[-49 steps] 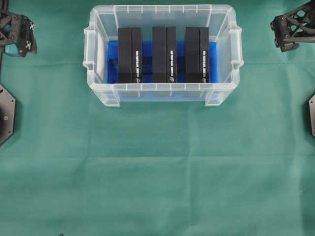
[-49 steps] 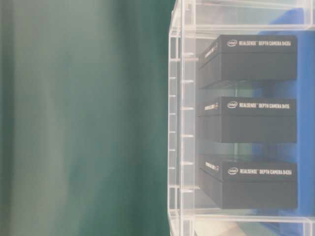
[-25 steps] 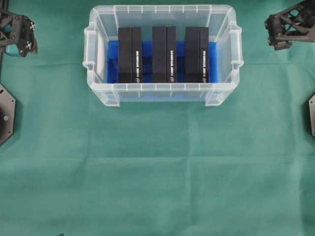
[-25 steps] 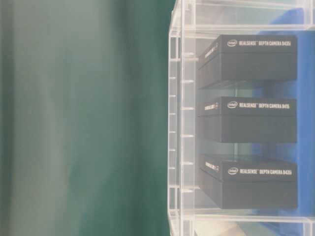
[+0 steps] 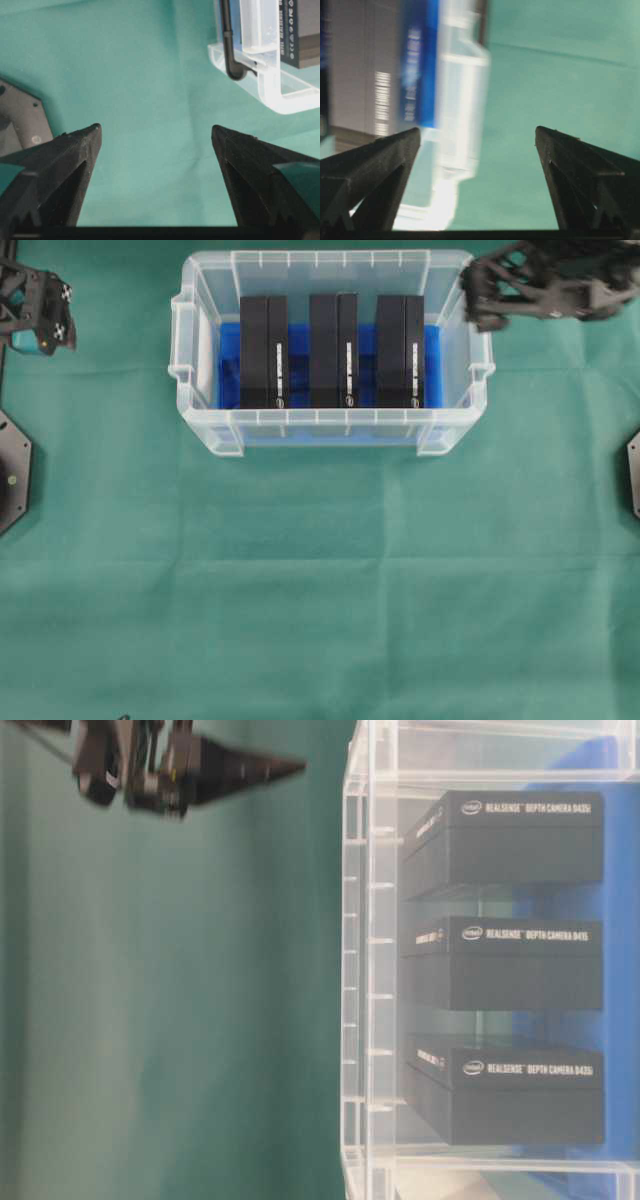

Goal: Take out the box from the case.
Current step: 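Move the open right gripper over the middle black box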

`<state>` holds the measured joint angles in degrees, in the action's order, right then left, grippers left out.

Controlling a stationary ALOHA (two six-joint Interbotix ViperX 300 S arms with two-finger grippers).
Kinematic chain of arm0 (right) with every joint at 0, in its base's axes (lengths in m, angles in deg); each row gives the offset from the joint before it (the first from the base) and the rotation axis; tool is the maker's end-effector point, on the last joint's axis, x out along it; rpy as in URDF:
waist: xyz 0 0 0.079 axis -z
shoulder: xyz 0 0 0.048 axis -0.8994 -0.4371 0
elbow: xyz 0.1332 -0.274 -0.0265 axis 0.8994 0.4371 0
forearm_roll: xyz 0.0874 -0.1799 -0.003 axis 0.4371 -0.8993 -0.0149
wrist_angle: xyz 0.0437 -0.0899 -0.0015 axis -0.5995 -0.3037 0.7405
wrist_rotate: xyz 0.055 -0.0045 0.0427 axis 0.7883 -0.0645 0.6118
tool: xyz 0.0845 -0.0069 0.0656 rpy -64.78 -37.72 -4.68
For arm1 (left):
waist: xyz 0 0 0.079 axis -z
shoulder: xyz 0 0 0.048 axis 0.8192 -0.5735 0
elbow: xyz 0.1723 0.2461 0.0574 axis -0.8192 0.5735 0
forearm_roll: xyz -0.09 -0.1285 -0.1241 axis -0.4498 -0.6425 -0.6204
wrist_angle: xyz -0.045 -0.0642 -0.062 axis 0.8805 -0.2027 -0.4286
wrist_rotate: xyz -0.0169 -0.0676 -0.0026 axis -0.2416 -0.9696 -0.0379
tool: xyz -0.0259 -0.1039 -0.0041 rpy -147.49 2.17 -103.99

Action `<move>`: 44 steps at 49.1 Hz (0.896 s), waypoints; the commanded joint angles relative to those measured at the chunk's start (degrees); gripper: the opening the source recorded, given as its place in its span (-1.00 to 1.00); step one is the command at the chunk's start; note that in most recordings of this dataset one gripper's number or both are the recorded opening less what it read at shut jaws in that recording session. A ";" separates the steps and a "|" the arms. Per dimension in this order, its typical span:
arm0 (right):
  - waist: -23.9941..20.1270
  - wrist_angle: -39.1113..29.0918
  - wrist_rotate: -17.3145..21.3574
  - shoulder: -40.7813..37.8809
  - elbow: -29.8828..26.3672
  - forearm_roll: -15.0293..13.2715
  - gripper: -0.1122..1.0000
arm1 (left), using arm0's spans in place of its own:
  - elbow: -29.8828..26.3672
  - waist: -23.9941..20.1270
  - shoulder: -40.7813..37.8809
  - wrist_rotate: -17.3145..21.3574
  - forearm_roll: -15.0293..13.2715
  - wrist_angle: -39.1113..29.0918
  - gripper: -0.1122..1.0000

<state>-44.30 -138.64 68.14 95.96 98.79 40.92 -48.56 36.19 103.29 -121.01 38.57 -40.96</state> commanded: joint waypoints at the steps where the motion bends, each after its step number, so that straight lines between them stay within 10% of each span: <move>1: -0.97 0.26 0.00 -1.93 -4.48 0.09 0.90 | -0.88 -0.18 0.18 -0.09 0.26 0.26 0.82; 44: -6.06 0.18 0.09 -24.87 -29.71 2.11 0.90 | -0.44 -0.09 1.05 0.62 0.53 0.26 0.82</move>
<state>-50.19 -138.55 68.22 70.20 71.02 42.95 -48.38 36.19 104.00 -120.48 38.84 -40.96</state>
